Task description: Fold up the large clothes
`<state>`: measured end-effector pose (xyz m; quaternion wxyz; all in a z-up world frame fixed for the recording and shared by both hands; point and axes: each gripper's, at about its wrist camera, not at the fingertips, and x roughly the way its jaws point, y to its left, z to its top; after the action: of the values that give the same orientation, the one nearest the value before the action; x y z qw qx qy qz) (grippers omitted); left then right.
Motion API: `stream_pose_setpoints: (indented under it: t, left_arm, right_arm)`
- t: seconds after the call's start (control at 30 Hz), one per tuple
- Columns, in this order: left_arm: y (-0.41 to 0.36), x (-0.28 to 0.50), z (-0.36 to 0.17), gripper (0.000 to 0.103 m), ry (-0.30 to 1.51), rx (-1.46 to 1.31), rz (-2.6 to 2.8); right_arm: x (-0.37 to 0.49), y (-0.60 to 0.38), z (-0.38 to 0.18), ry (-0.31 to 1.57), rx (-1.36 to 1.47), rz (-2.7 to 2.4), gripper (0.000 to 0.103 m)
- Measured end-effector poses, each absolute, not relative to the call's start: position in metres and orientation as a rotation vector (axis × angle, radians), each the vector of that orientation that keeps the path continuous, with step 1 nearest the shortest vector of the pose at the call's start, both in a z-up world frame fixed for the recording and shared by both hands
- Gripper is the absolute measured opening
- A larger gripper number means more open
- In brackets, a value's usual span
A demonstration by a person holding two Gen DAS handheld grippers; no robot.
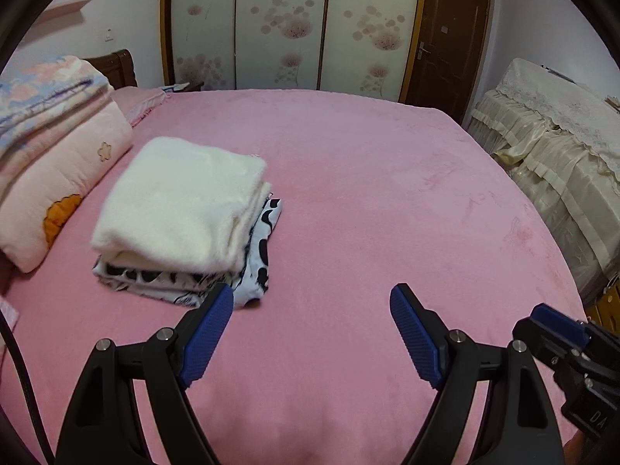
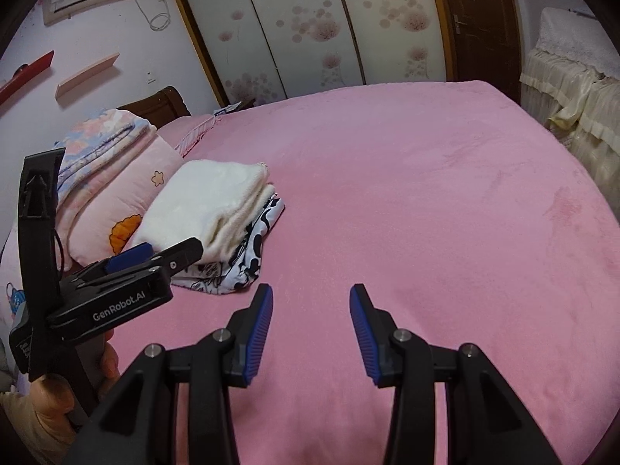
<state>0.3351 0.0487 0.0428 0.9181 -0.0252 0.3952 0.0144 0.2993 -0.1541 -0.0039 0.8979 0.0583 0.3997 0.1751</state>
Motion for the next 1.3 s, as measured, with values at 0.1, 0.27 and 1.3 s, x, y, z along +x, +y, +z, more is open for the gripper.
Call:
stream_pose_setpoints:
  t: [0.1, 0.27, 1.3]
  left_arm:
    - [0.042, 0.290, 0.058, 0.082, 0.830, -0.047, 0.041]
    - [0.031, 0.204, 0.076, 0.082, 0.821, -0.080, 0.038]
    - [0.021, 0.044, 0.070, 0.090, 0.807, -0.074, 0.092]
  right_arm:
    - [0.257, -0.168, 0.018, 0.809, 0.126, 0.341, 0.061]
    - [0.190, -0.177, 0.029, 0.815, 0.132, 0.332, 0.067]
    - [0.032, -0.176, 0.022, 0.776, 0.085, 0.236, 0.067]
